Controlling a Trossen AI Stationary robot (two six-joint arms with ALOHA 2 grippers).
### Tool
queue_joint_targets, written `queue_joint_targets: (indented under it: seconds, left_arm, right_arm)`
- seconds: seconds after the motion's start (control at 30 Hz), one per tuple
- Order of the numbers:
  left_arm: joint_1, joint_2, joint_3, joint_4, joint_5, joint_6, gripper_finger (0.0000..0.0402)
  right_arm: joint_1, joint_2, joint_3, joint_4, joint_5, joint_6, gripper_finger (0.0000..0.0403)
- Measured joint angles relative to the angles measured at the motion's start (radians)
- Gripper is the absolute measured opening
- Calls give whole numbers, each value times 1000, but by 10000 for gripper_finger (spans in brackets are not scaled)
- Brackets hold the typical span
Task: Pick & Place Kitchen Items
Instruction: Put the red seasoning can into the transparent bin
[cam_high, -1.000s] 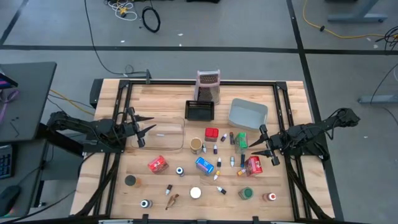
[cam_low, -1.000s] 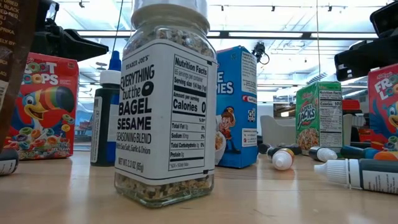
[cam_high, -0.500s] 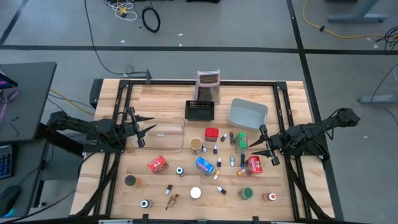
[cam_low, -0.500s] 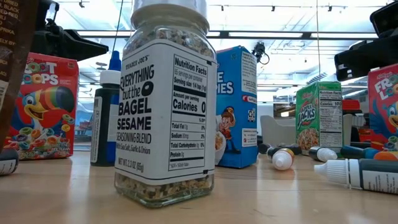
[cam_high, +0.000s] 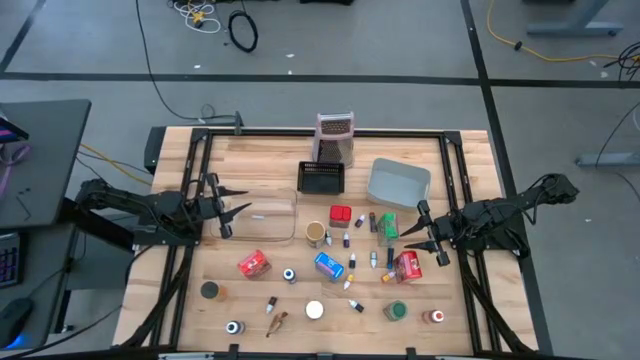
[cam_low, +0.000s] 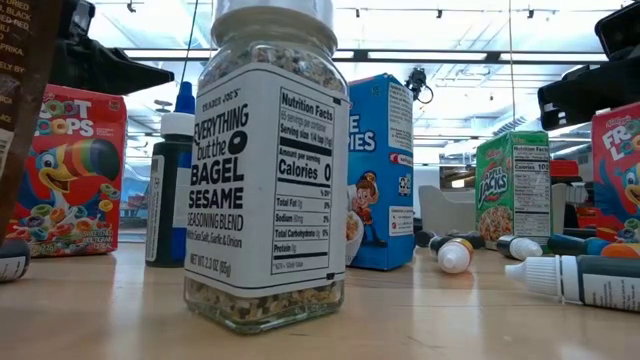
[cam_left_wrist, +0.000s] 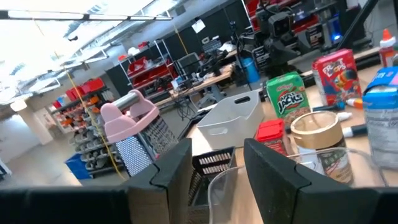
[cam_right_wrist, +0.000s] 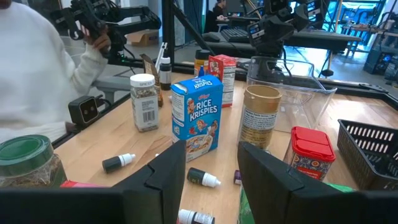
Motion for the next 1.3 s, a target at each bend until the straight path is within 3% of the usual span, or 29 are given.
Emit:
queue_joint_targets:
  seconds: [0.77,1.3]
  left_arm:
    - [0,-1,0,65,-2,43,156]
    - [0,0,0,13,-1,-32,156]
  right_arm:
    - [0,0,0,0,0,0,155]
    - [0,0,0,0,0,0,155]
